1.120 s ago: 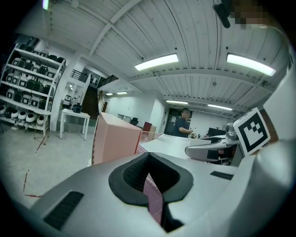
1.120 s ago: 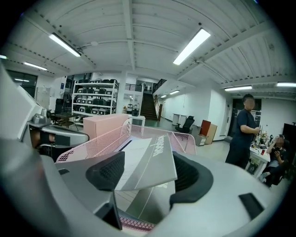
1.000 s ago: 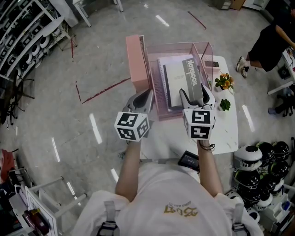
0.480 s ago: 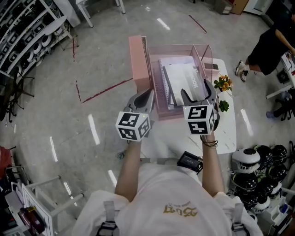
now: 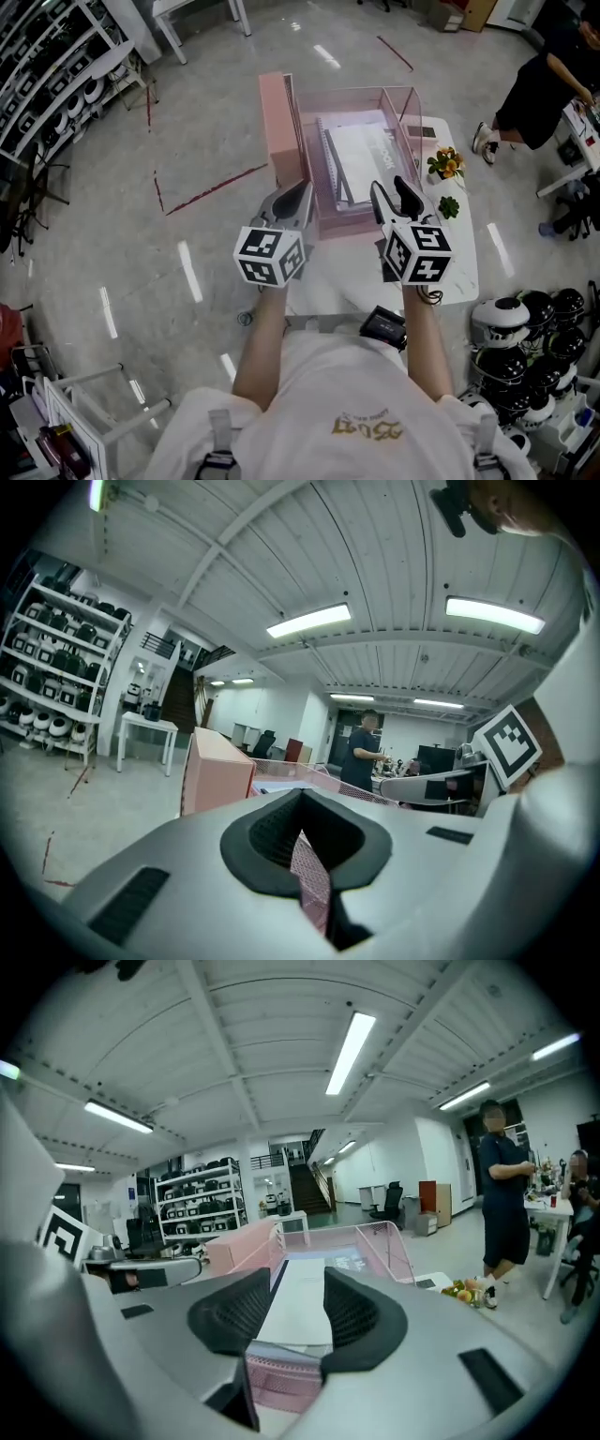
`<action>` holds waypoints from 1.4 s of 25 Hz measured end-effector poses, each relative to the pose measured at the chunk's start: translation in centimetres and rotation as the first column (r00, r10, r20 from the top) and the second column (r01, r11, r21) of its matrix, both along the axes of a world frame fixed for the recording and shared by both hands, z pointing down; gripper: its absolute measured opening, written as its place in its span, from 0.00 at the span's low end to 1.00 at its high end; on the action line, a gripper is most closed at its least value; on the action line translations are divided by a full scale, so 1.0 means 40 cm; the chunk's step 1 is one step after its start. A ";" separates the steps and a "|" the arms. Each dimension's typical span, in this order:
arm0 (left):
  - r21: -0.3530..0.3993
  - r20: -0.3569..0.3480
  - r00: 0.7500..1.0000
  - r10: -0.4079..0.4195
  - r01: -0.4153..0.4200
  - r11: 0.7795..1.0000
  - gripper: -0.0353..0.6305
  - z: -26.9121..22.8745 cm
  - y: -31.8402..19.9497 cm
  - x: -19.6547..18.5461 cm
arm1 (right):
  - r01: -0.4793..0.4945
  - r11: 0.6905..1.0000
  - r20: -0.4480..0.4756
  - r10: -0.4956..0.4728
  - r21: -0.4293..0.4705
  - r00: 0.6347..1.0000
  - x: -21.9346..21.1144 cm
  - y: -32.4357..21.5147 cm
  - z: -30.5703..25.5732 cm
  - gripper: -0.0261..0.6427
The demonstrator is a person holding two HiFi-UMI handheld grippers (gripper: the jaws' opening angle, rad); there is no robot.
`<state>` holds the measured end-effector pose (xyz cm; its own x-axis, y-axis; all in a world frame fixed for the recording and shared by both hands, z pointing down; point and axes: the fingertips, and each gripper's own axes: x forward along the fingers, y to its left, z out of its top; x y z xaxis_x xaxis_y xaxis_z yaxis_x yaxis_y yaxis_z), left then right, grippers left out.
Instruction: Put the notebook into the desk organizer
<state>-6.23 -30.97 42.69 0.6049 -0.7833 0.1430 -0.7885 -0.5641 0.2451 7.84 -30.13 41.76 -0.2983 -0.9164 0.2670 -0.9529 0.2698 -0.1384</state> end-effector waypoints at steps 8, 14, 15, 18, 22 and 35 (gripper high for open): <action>0.008 0.000 1.000 0.003 -0.003 1.000 0.07 -0.004 0.090 0.010 | 0.003 0.998 0.157 -0.012 0.058 0.988 0.008 0.120 -0.021 0.06; 0.010 -0.004 1.000 0.007 -0.007 1.000 0.07 -0.007 0.171 0.013 | 0.021 0.995 0.132 -0.034 0.093 0.991 0.005 0.204 -0.021 0.06; 0.012 -0.001 1.000 0.007 -0.007 1.000 0.07 -0.007 0.180 0.014 | 0.019 0.995 0.126 -0.032 0.097 0.991 0.006 0.215 -0.019 0.06; 0.019 0.006 1.000 0.001 -0.001 1.000 0.07 -0.009 0.200 0.018 | 0.002 0.994 0.119 -0.015 0.106 0.993 0.014 0.242 -0.017 0.06; 0.021 0.012 1.000 -0.009 0.009 1.000 0.07 -0.009 0.222 0.019 | -0.029 0.993 0.121 0.015 0.114 0.993 0.034 0.271 -0.019 0.06; 0.022 0.013 1.000 -0.007 0.007 1.000 0.07 -0.014 0.252 0.031 | -0.071 0.990 0.175 0.049 0.121 0.983 0.060 0.309 -0.023 0.06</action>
